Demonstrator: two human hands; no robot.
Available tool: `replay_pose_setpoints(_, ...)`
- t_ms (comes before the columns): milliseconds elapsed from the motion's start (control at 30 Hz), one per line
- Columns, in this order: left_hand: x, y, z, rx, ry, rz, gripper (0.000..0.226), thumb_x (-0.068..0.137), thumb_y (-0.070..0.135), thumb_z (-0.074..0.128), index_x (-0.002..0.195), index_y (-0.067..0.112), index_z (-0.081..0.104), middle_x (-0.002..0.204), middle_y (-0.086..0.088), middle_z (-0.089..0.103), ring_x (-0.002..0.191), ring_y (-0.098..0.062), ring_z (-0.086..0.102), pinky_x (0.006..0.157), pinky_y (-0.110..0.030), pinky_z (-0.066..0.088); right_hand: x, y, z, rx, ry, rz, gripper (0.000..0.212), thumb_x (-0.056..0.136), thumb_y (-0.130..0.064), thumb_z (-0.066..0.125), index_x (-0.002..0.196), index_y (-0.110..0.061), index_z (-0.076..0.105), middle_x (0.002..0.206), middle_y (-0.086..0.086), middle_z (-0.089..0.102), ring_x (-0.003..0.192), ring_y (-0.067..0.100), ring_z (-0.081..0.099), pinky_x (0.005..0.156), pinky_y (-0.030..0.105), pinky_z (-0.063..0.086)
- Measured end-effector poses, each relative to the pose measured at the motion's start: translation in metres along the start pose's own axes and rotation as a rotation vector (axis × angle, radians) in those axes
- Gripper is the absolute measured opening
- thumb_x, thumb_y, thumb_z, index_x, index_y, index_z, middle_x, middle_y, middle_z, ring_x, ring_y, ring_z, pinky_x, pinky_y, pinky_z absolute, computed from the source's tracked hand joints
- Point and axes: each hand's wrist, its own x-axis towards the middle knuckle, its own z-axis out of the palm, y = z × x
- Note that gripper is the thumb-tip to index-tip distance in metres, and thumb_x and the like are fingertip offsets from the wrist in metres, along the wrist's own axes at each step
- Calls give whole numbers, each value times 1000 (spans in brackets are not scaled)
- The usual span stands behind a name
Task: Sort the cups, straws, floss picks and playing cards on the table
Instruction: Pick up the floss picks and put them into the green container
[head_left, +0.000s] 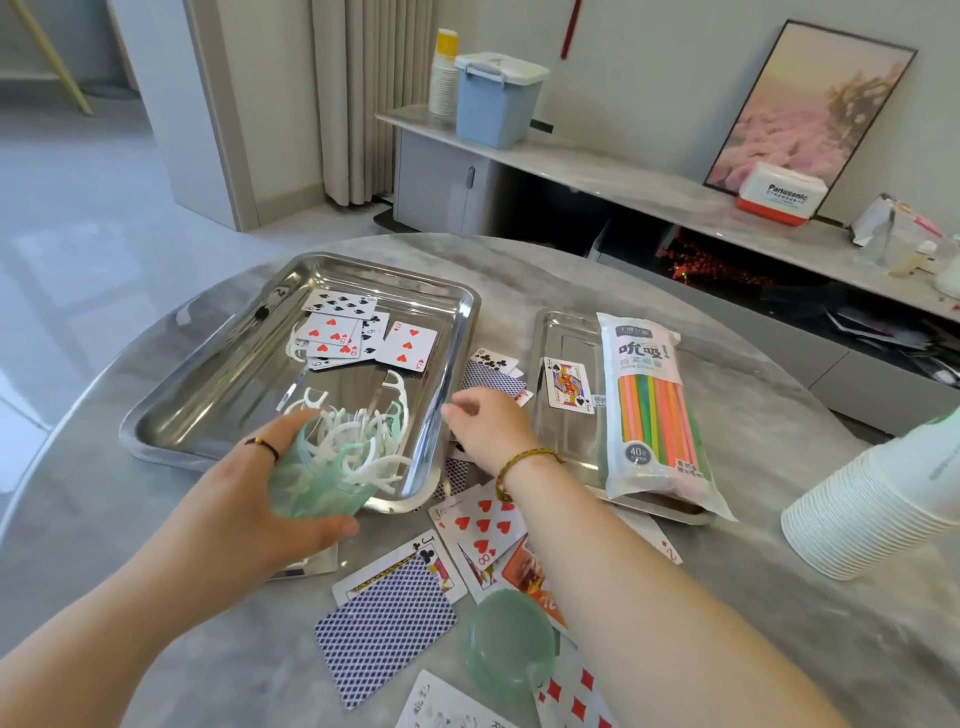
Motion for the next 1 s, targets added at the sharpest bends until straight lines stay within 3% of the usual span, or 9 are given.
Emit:
replay_pose_setpoints(67,2,-1,-2,15,10,-16,86,58,15,83,131,27,40,98,9,50,75,7,43,64,-17,31,9,-6,11,61,5,-16,30,91,-12,43,66,-3,56,65,14,53,67,30,48,73,35,44)
replay_pose_setpoints(167,6,-6,-7,40,39,-49,87,57,18,84,132,27,40,104,4,50,76,-2,46,72,-23,32,18,-10,20,79,-22,-47,29,90,-3,35,99,-4,64,78,8,59,71,25,51,77,35,45)
replay_pose_setpoints(300,12,-15,-17,13,73,-84,87,55,21,85,131,27,41,106,-1,56,83,-16,52,70,-23,36,30,-20,25,56,-72,-69,44,90,1,33,127,-13,53,130,6,55,123,21,48,106,34,36)
replay_pose_setpoints(400,16,-17,-19,-28,95,-103,88,56,19,84,132,26,40,105,-2,55,90,-21,50,77,-29,35,43,-21,19,66,19,-79,36,92,-4,36,119,-14,59,121,5,61,115,20,53,98,30,42)
replay_pose_setpoints(500,17,-18,-19,-52,114,-123,86,59,18,83,132,25,39,106,0,52,92,-19,48,78,-28,33,66,-12,10,43,210,70,28,92,-11,44,117,-8,56,119,11,60,111,26,55,91,33,44)
replay_pose_setpoints(600,18,-17,-16,-72,111,-142,85,60,19,82,132,30,39,106,2,51,88,-15,48,67,-22,33,85,-10,9,-117,185,190,31,87,-19,53,113,-2,55,117,14,58,109,30,53,81,30,44)
replay_pose_setpoints(667,18,-16,-14,-72,100,-139,86,59,21,83,131,33,38,103,7,51,81,-8,48,57,-11,32,93,-11,12,-230,163,230,33,86,-23,54,112,-3,55,119,16,55,113,31,49,86,32,43)
replay_pose_setpoints(800,17,-13,-13,-83,92,-118,79,59,21,82,115,46,33,84,27,39,69,10,40,56,-5,33,108,-16,21,-316,137,243,32,87,-19,54,116,-5,55,122,15,53,116,31,47,89,31,43)
replay_pose_setpoints(1000,14,-4,-17,-108,17,-78,70,60,20,81,91,56,30,86,28,41,64,4,51,59,-6,41,108,-21,21,-362,113,175,23,88,-8,51,109,-1,58,115,16,60,109,32,54,83,32,45)
